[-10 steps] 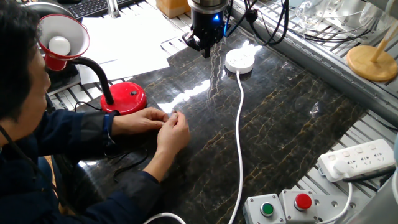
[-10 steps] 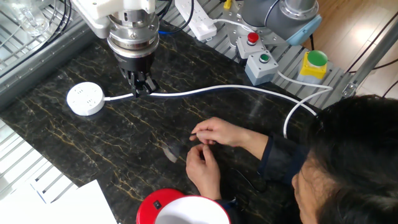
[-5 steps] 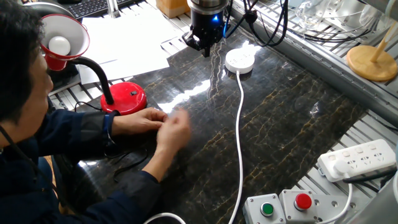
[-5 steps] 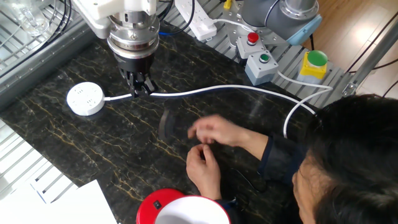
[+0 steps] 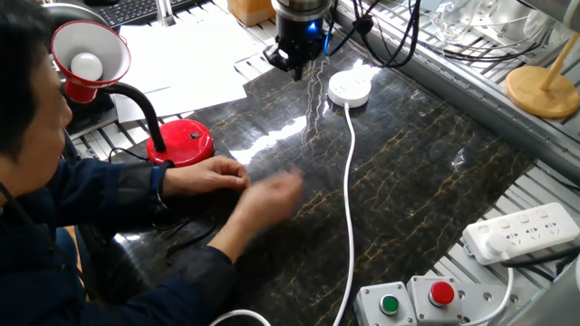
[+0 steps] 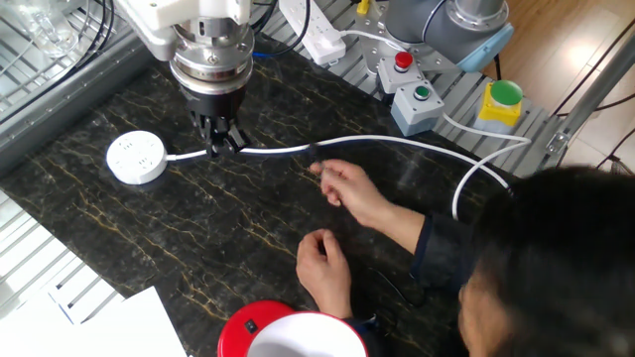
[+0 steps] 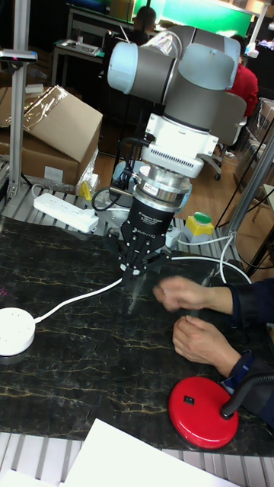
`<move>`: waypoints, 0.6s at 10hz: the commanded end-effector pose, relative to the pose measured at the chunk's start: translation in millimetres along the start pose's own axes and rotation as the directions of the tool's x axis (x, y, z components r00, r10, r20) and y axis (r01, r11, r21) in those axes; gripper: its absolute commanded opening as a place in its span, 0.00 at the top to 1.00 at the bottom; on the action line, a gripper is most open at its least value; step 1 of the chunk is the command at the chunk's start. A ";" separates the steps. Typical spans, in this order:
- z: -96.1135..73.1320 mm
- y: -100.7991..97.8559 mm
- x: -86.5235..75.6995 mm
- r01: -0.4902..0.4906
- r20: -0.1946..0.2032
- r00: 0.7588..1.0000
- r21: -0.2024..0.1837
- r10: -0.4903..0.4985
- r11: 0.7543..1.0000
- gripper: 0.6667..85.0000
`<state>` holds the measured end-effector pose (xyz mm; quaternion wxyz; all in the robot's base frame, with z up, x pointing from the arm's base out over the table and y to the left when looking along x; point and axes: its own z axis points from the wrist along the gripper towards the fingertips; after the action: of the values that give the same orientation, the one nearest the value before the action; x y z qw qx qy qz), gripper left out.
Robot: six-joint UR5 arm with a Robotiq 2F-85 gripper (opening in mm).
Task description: Plug in the power cord of the desk lamp, turn on the socket, and light up the desk lamp
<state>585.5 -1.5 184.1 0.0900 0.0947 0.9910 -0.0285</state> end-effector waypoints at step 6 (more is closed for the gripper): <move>-5.3 80.1 -10.8 0.123 -0.037 0.991 -0.100 -0.127 0.987 0.33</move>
<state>605.1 43.8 186.9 0.0856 0.0352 0.9957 -0.0016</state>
